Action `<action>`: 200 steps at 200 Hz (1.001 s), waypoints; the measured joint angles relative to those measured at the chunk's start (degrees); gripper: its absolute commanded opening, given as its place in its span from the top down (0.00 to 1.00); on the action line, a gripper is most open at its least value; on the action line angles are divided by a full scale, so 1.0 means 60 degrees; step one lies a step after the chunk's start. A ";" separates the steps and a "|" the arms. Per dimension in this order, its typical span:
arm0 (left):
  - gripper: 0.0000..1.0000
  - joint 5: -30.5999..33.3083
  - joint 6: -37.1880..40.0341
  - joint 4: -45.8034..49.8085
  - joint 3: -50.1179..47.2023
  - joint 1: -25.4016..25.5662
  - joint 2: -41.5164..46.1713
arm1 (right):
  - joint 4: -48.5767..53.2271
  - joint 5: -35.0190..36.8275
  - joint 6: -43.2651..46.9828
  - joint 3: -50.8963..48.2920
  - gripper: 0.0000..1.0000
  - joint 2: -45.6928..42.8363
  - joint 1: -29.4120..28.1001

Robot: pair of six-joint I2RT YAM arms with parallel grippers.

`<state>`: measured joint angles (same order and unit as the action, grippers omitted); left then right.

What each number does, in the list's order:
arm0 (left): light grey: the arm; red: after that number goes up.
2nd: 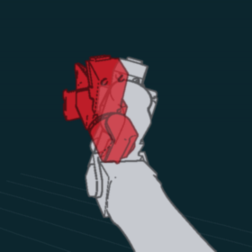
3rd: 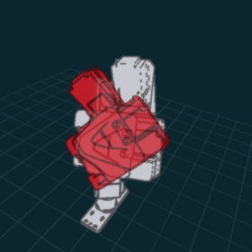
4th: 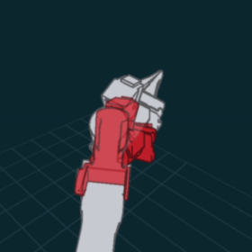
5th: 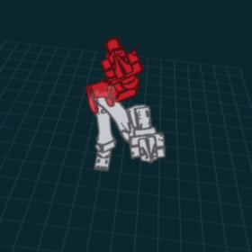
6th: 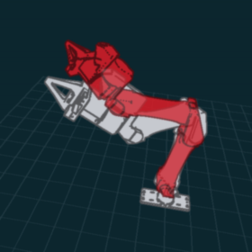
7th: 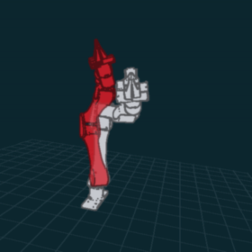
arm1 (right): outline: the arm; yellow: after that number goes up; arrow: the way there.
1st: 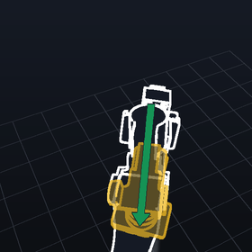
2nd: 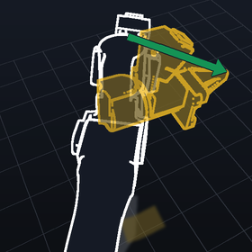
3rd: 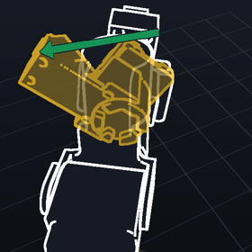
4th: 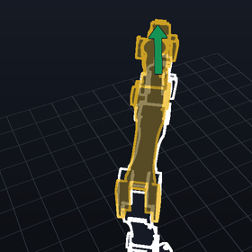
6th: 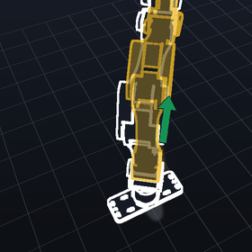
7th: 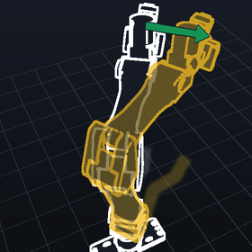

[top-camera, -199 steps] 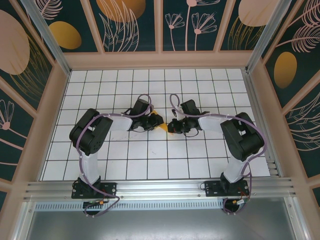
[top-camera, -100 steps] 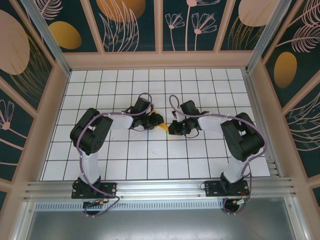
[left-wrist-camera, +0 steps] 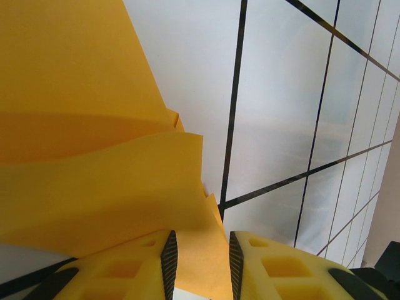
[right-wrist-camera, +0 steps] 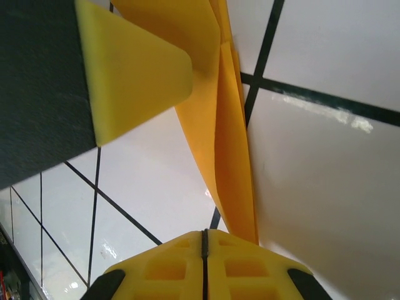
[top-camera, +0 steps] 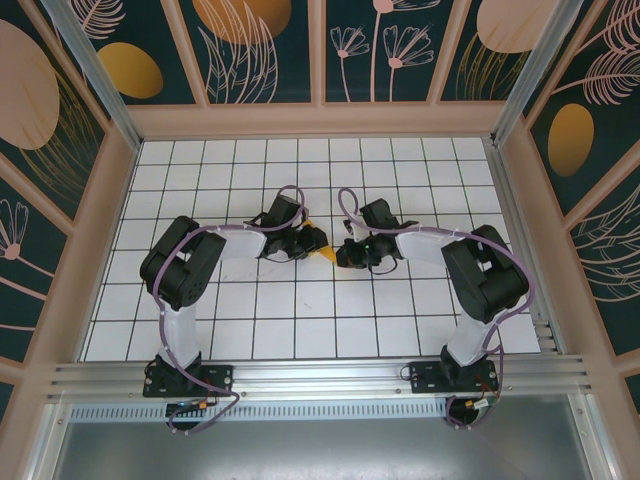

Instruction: Fold a paper plane with a square sheet of paper (pick it up from the middle)

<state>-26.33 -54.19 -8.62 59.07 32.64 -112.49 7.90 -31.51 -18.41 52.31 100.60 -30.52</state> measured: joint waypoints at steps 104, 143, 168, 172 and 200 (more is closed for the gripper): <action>0.67 -0.0018 0.0033 -0.0011 0.0000 0.0000 0.0000 | -0.0117 0.0102 -0.0025 0.0098 0.93 0.0557 0.0022; 0.66 -0.0007 0.0033 0.0004 0.0011 0.0000 0.0000 | -0.0270 0.0102 -0.0018 -0.0047 0.93 0.0506 0.0036; 0.66 0.0000 0.0036 0.0055 0.0036 0.0000 0.0000 | -0.0270 0.0106 0.0004 -0.0251 0.92 0.0346 0.0036; 0.66 0.0000 0.0036 0.0055 0.0036 0.0000 0.0000 | -0.0255 0.0106 0.0004 -0.0295 0.92 0.0310 0.0036; 0.66 -0.0004 0.0095 0.0062 0.0044 0.0007 0.0000 | -0.0273 0.0091 -0.0033 -0.0780 0.93 -0.0055 0.0087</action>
<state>-26.35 -53.63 -8.25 59.33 32.69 -112.49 6.26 -30.96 -18.61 47.64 100.27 -30.00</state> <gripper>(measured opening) 0.337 0.076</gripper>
